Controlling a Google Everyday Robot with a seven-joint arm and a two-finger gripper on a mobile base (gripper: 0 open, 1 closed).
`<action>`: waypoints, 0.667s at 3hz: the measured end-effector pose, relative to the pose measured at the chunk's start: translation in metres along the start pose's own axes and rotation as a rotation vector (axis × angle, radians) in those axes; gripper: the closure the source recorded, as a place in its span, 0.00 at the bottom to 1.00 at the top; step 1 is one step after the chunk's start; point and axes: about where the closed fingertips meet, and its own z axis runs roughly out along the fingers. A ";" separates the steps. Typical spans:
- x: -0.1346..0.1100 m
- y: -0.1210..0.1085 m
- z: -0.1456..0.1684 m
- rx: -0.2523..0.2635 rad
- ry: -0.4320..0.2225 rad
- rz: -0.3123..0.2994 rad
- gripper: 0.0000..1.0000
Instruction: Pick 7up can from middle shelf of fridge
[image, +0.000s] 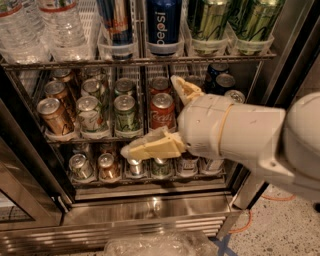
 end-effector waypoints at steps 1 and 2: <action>0.029 -0.015 0.005 0.149 -0.039 0.080 0.00; 0.081 -0.042 -0.011 0.312 -0.071 0.236 0.00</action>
Offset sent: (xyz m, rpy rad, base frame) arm 0.0244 0.0928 -0.0470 0.6147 -0.1041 -0.3772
